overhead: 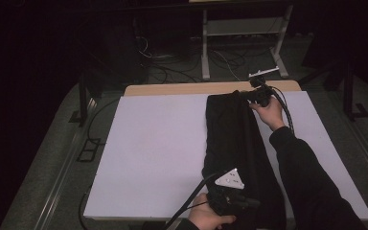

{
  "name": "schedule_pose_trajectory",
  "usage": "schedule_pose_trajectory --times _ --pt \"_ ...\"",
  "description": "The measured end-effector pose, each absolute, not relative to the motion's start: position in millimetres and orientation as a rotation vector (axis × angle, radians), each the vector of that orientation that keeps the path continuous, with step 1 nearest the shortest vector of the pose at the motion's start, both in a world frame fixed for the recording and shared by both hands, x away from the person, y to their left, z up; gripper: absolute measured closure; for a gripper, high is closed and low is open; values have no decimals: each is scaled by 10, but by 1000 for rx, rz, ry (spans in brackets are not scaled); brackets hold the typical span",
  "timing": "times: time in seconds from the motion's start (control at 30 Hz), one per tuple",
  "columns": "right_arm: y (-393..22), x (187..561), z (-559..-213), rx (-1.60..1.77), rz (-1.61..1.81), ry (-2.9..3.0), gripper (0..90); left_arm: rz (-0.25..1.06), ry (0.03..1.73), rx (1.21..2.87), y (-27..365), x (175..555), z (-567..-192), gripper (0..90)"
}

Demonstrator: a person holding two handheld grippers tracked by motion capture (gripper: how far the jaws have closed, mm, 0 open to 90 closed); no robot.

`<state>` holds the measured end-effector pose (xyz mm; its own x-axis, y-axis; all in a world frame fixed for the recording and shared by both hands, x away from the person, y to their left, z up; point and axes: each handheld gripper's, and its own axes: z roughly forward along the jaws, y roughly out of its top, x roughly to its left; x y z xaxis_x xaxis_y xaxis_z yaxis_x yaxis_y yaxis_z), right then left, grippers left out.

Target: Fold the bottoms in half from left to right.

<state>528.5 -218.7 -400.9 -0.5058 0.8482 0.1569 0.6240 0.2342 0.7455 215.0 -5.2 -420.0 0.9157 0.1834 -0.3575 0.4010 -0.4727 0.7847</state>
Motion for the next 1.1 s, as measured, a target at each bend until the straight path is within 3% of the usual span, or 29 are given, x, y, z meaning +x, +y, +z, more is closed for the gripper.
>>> schedule_pose_trajectory --times 0.47,1.1 --pt "-2283 5305 -4133 1385 1150 2237 857 -345 486 2101 -427 2238 -4282 888" --pt "-2409 5494 -4297 1398 1162 2214 858 -326 530 2167 -722 2381 -4385 887"
